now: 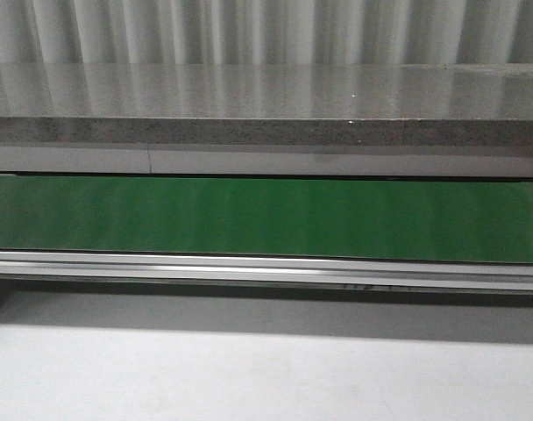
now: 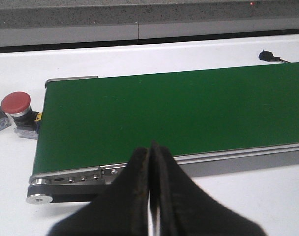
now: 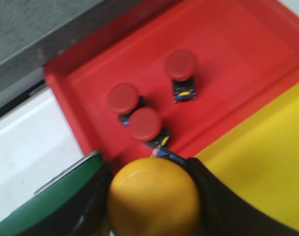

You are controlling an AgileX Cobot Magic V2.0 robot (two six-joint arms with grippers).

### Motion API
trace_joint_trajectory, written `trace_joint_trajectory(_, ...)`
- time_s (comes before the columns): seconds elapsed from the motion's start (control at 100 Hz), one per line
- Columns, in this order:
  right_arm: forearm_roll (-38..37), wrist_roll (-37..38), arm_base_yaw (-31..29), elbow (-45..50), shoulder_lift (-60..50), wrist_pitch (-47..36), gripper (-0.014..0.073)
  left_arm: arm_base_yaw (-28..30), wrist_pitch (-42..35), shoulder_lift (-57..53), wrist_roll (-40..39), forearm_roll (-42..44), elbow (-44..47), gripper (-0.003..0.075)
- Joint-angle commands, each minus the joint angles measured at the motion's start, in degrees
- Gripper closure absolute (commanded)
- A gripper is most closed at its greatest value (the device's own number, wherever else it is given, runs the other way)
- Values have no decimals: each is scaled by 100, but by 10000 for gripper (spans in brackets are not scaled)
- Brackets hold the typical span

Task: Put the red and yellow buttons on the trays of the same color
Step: 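Carry the yellow button with the right gripper into the yellow tray, release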

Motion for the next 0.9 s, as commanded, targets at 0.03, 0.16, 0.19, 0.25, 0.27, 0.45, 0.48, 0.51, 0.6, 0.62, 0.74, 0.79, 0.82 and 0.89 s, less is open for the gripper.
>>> trace_joint_trajectory(0.03,13,166,-401,-136,159,-464,503,-53,-398,1,2,-79,-154,741)
trace_joint_trajectory(0.16,19,238,-589,-136,636,-721,503,-53,-398,1,2,-79,-154,741)
trace_joint_trajectory(0.19,23,238,-600,-136,745,-750,503,-53,-398,1,2,-79,-154,741)
trace_joint_trajectory(0.25,42,238,-600,-136,976,-767,503,-53,-398,1,2,-79,-154,741)
trace_joint_trajectory(0.27,82,238,-600,-136,1065,-761,503,-53,-398,1,2,-79,-154,741)
trace_joint_trajectory(0.45,368,238,-600,-130,1791,-735,503,-53,-398,1,2,-79,-154,741)
trace_joint_trajectory(0.48,368,238,-600,-130,1882,-729,501,-53,-398,1,2,-79,-154,741)
trace_joint_trajectory(0.51,373,238,-600,-130,1983,-713,501,-53,-398,1,2,-79,-154,741)
trace_joint_trajectory(0.6,409,238,-600,-130,2159,-712,480,-53,-398,1,2,-79,-154,741)
trace_joint_trajectory(0.62,409,238,-600,-130,2186,-720,463,-53,-398,1,2,-79,-154,741)
trace_joint_trajectory(0.74,499,238,-588,-130,2236,-761,280,-53,-398,1,2,-79,-154,741)
trace_joint_trajectory(0.79,499,238,-588,-130,2236,-761,189,-53,-398,1,2,-79,-154,741)
trace_joint_trajectory(0.82,499,238,-588,-130,2236,-761,144,-53,-398,1,2,-79,-154,741)
trace_joint_trajectory(0.89,499,238,-588,-130,2217,-749,71,-53,-398,1,2,-79,-154,741)
